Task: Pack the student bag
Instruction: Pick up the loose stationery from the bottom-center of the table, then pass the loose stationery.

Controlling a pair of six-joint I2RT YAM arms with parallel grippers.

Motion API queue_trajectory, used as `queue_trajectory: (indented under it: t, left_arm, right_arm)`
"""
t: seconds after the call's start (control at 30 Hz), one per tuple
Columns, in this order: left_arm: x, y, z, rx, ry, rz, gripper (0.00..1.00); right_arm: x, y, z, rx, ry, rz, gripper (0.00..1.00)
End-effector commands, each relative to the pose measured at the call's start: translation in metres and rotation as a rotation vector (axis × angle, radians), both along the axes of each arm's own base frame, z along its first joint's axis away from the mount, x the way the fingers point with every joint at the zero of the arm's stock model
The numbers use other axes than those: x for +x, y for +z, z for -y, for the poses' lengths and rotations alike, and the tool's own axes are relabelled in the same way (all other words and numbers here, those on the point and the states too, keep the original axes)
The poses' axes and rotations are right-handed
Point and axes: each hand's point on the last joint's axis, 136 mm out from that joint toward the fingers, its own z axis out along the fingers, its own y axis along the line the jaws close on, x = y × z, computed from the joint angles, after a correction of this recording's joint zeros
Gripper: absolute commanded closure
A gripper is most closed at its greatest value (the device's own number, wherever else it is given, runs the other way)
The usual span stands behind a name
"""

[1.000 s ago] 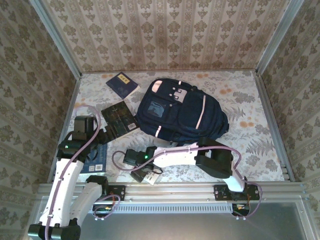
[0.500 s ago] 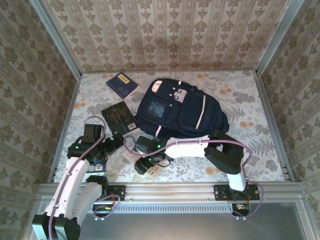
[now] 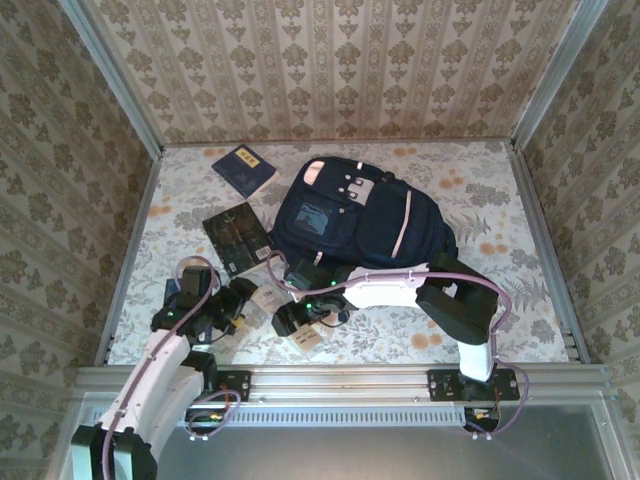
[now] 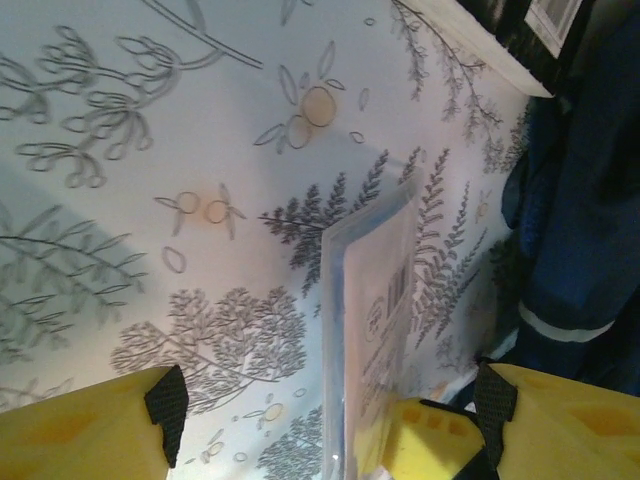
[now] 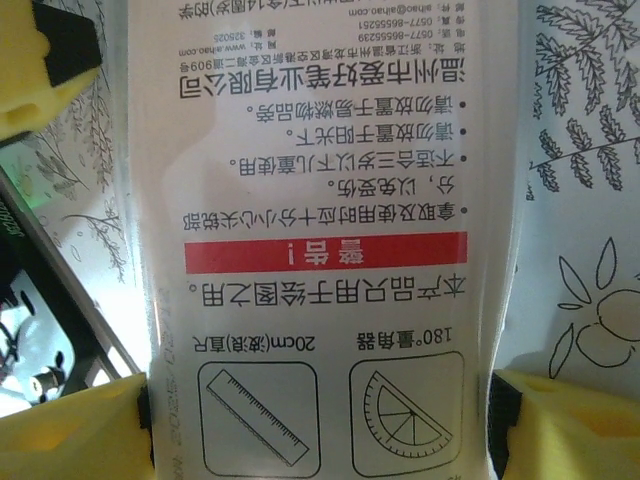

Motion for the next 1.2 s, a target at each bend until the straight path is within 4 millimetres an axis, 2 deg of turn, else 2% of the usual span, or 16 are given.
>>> queue_trajectory:
  t: [0.0,0.23,0.43,0.57,0.63,0.7,0.8,0.93,1.07,1.17]
  left_arm:
    - [0.016,0.006,0.009,-0.042,0.034,0.052,0.23]
    - [0.035,-0.01,0.013,-0.017,0.058,0.073,0.35]
    - [0.051,0.001,0.026,0.001,0.028,0.111,0.67]
    - [0.053,0.004,0.022,0.028,0.037,0.122,0.9]
    - [0.053,0.007,0.02,0.023,0.051,0.125,0.98]
    - [0.052,0.013,0.016,0.016,0.072,0.127,1.0]
    - [0.052,0.031,0.006,-0.004,0.126,0.144,1.0]
    - [0.052,0.058,-0.007,-0.073,0.226,0.175,1.0]
    - [0.056,0.085,-0.011,-0.129,0.278,0.22,1.0]
    - [0.064,0.109,-0.012,-0.169,0.299,0.294,1.0]
  right_arm:
    - [0.004,0.003,-0.005,0.048,-0.024,-0.012,0.2]
    - [0.002,0.003,-0.008,0.067,-0.025,-0.03,0.21]
    - [0.002,0.005,-0.006,0.069,-0.034,-0.03,0.21]
    - [0.004,0.011,-0.005,0.074,-0.046,-0.02,0.19]
    - [0.006,0.018,0.0,0.065,-0.057,0.0,0.16]
    - [0.01,0.028,0.009,0.039,-0.08,0.038,0.11]
    - [0.02,0.054,0.028,0.021,-0.147,0.11,0.01]
    - [0.032,0.104,0.053,0.096,-0.252,0.186,0.0]
    - [0.036,0.15,0.075,0.178,-0.311,0.262,0.0]
    - [0.043,0.175,0.092,0.278,-0.445,0.224,0.0]
